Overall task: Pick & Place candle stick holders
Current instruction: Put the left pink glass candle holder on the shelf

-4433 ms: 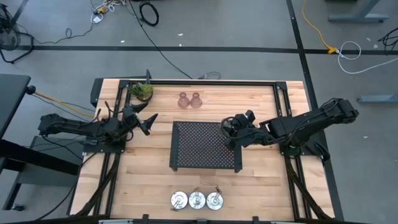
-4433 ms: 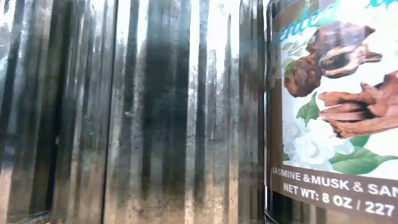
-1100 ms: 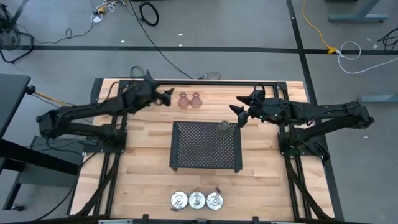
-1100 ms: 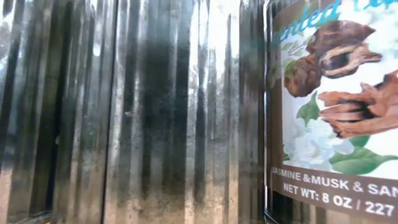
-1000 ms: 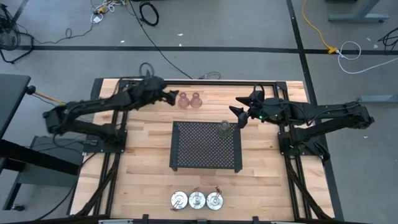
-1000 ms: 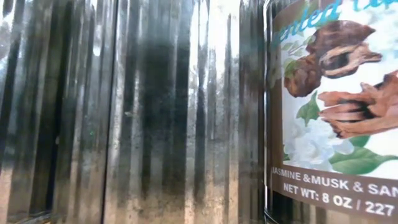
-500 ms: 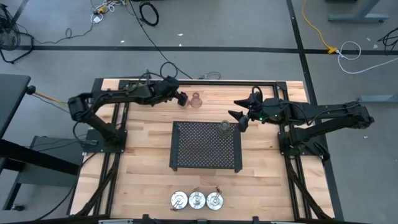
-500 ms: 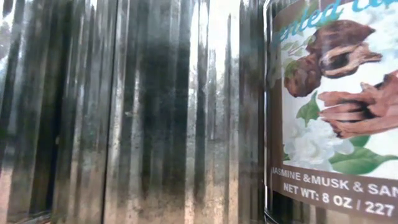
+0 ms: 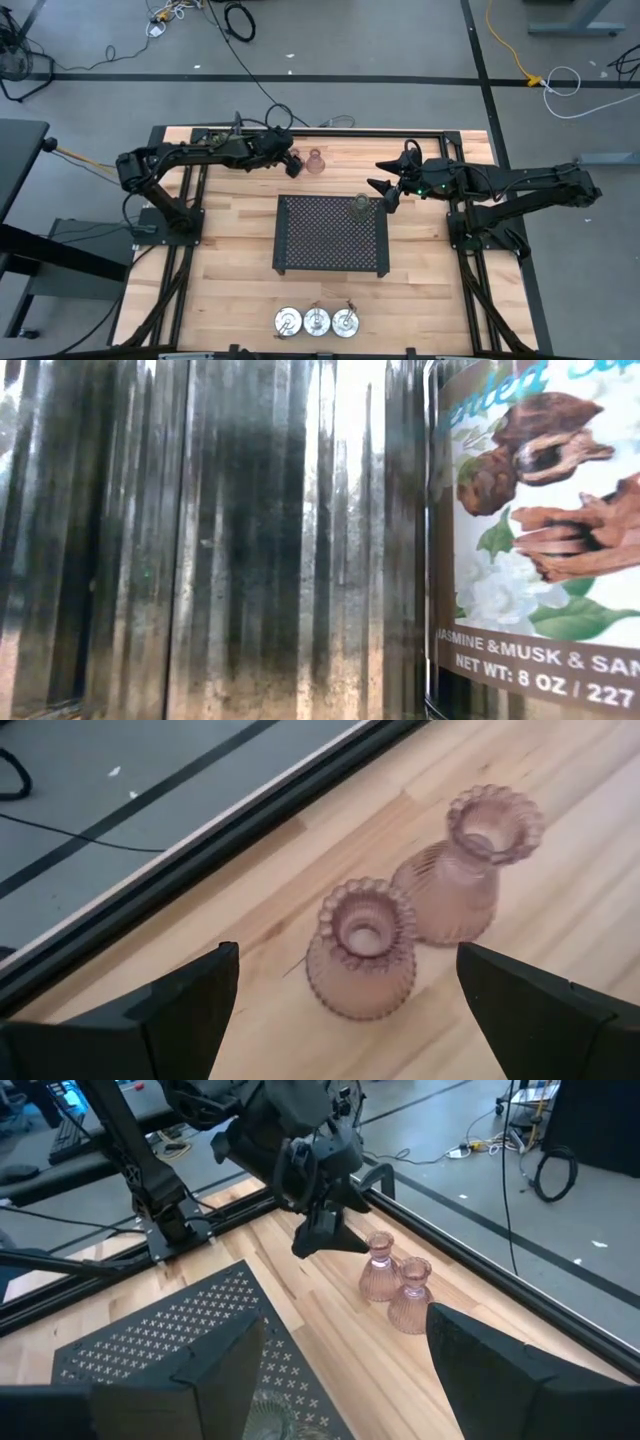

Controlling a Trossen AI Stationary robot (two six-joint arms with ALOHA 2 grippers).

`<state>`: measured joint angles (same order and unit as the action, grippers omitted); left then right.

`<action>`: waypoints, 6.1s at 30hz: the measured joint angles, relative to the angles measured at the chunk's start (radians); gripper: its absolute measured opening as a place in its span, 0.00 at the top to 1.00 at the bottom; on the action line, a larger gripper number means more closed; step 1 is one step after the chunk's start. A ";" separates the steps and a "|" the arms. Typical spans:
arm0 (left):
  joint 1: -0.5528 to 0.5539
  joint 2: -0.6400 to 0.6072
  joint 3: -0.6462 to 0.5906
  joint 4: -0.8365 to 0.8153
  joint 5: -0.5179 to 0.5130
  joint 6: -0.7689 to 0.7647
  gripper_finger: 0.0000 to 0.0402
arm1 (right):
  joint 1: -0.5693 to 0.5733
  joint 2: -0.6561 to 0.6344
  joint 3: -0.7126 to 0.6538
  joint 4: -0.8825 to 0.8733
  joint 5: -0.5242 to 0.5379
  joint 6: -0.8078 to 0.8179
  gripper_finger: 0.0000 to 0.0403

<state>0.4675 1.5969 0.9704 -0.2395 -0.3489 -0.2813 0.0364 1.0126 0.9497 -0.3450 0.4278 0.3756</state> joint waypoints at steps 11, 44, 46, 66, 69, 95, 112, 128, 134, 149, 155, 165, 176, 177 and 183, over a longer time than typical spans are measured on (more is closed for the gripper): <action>0.000 0.055 -0.001 -0.001 -0.047 0.004 0.07 | 0.000 0.000 0.000 0.000 0.000 0.023 0.31; -0.003 0.197 0.002 0.139 0.001 0.005 0.69 | 0.000 0.000 0.000 -0.001 -0.036 0.038 0.31; -0.003 0.202 -0.002 0.125 0.038 0.006 0.87 | 0.000 0.000 0.000 -0.001 -0.036 0.038 0.31; -0.005 0.200 -0.001 0.111 0.084 0.005 0.76 | 0.000 0.000 0.000 -0.001 -0.034 0.037 0.31; -0.007 0.200 -0.001 0.111 0.084 0.005 0.66 | 0.000 0.000 0.000 -0.001 -0.032 0.037 0.31; 0.024 0.207 -0.001 0.283 -0.007 -0.021 0.34 | 0.000 0.000 0.000 -0.001 -0.033 0.036 0.31; 0.039 0.269 -0.001 0.419 -0.032 0.032 0.34 | 0.000 0.000 0.000 0.000 -0.025 0.035 0.31; 0.092 0.266 0.001 0.403 0.112 0.059 0.67 | 0.000 0.000 0.000 0.000 -0.017 0.034 0.31; 0.092 0.266 0.001 0.399 0.125 0.089 0.67 | 0.000 0.000 0.000 0.000 -0.017 0.034 0.31; 0.071 0.156 -0.004 0.228 0.125 0.182 0.67 | -0.002 0.000 0.000 0.001 0.025 0.026 0.31; 0.065 0.035 -0.004 0.115 0.112 0.200 0.67 | -0.013 0.000 0.000 0.001 0.035 0.025 0.31; -0.029 -0.265 0.008 -0.061 0.155 0.157 0.67 | -0.050 0.000 0.000 0.007 0.035 0.023 0.31; -0.318 -0.284 0.308 -0.324 0.099 0.106 0.67 | -0.088 0.000 0.000 0.011 0.035 0.015 0.31; -0.341 -0.273 0.309 -0.329 0.094 0.096 0.67 | -0.089 0.000 0.000 0.011 0.035 0.015 0.31; -0.439 -0.180 0.298 -0.283 0.138 0.014 0.67 | -0.089 0.001 0.000 0.014 0.035 0.015 0.31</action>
<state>0.0285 1.4165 1.2680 -0.5228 -0.2108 -0.2677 -0.0521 1.0134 0.9501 -0.3313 0.4633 0.3904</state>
